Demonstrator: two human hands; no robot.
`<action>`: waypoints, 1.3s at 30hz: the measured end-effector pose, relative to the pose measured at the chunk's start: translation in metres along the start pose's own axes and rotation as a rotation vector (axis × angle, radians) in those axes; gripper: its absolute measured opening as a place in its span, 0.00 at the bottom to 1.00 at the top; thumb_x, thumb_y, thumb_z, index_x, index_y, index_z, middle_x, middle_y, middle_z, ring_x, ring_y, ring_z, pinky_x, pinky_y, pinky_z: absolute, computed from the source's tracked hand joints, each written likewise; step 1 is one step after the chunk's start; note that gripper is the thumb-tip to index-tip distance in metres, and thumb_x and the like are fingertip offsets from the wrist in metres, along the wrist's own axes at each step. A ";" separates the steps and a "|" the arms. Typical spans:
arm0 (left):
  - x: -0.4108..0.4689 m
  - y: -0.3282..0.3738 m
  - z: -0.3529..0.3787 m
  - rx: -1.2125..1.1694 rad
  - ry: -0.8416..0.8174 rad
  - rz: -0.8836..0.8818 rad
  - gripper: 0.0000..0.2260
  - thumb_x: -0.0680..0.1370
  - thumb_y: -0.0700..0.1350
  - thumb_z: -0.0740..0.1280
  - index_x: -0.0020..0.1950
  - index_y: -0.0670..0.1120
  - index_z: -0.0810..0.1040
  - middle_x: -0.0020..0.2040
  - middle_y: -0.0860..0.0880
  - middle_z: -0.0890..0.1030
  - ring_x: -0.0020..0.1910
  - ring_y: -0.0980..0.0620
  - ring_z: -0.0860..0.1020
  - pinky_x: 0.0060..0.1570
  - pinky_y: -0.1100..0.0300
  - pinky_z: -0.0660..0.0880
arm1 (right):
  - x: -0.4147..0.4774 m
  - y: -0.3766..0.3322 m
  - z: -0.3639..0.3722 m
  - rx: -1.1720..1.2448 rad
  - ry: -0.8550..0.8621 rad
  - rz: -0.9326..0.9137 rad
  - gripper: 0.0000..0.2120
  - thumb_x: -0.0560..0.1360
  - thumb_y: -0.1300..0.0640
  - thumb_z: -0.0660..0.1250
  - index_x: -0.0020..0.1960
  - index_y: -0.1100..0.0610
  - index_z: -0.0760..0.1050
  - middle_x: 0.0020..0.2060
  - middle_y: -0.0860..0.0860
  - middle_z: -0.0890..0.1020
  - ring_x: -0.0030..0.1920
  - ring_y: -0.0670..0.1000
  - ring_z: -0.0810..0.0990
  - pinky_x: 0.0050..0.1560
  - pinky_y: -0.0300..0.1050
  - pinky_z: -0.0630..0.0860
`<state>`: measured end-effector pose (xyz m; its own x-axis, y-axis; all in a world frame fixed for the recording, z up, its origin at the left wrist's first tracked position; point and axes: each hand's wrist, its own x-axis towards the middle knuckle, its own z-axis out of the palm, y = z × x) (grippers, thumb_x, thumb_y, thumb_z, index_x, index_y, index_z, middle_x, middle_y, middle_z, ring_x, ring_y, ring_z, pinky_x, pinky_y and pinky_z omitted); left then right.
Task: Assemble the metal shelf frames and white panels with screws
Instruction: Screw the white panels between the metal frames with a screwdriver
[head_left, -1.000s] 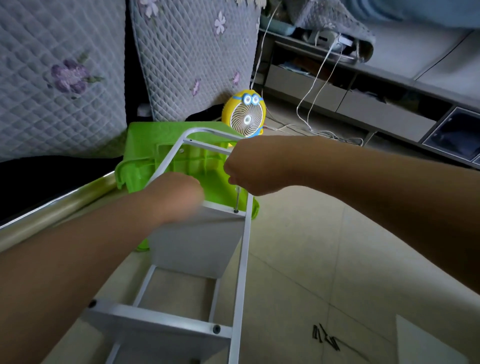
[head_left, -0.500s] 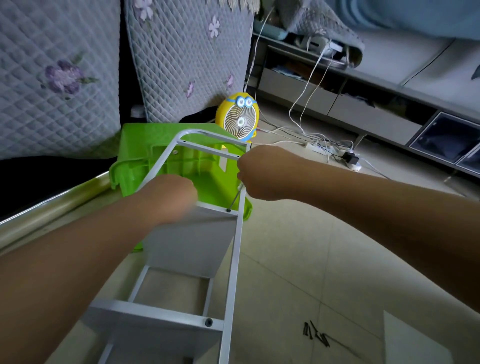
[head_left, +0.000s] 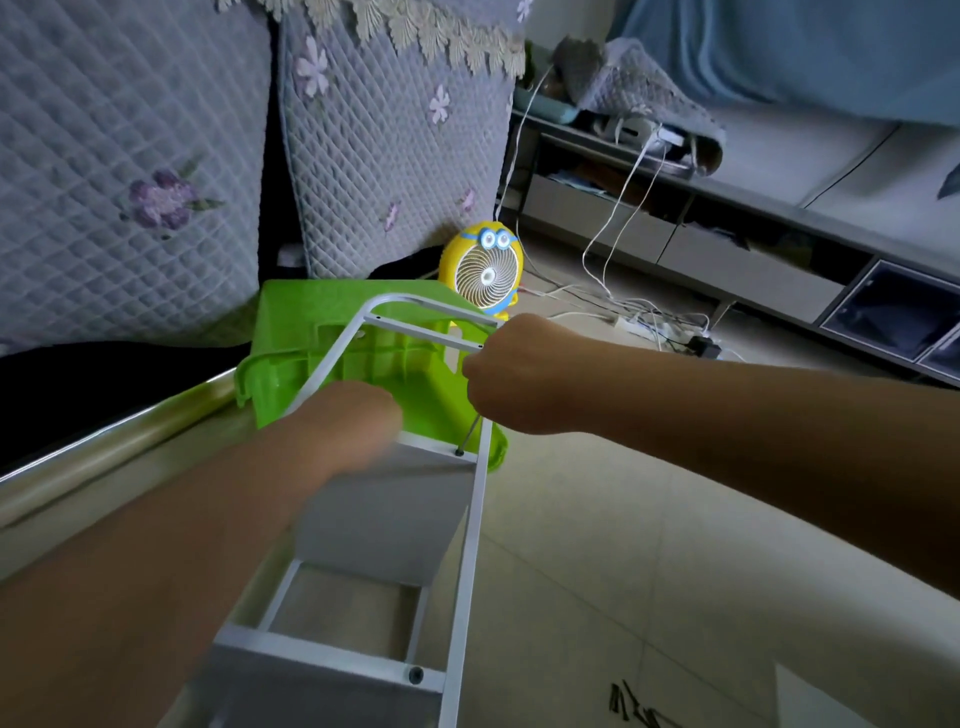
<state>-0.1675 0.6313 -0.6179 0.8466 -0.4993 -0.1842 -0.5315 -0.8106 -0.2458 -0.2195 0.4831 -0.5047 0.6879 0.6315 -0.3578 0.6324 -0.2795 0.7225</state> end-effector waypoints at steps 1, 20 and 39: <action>0.000 0.000 -0.001 0.008 0.000 0.005 0.10 0.78 0.43 0.62 0.56 0.42 0.77 0.55 0.44 0.77 0.54 0.44 0.77 0.51 0.56 0.72 | -0.001 0.000 0.003 -0.018 -0.011 -0.004 0.11 0.76 0.65 0.55 0.51 0.59 0.76 0.49 0.53 0.80 0.48 0.57 0.79 0.28 0.39 0.60; 0.003 -0.003 0.005 0.070 0.052 0.054 0.12 0.80 0.47 0.59 0.61 0.47 0.75 0.57 0.48 0.75 0.57 0.47 0.75 0.50 0.59 0.70 | 0.032 -0.001 -0.021 0.195 -0.382 0.127 0.14 0.77 0.57 0.60 0.61 0.58 0.72 0.39 0.50 0.67 0.53 0.58 0.75 0.44 0.49 0.68; -0.002 0.007 -0.004 0.024 -0.022 -0.045 0.08 0.77 0.37 0.60 0.52 0.42 0.78 0.51 0.44 0.78 0.46 0.46 0.76 0.52 0.55 0.74 | 0.024 -0.001 -0.015 0.281 -0.392 0.254 0.17 0.79 0.51 0.58 0.65 0.57 0.69 0.63 0.53 0.73 0.62 0.59 0.73 0.54 0.53 0.71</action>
<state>-0.1727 0.6255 -0.6154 0.8693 -0.4550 -0.1931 -0.4932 -0.8245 -0.2775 -0.2088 0.5097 -0.5049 0.8786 0.2168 -0.4256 0.4631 -0.6045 0.6482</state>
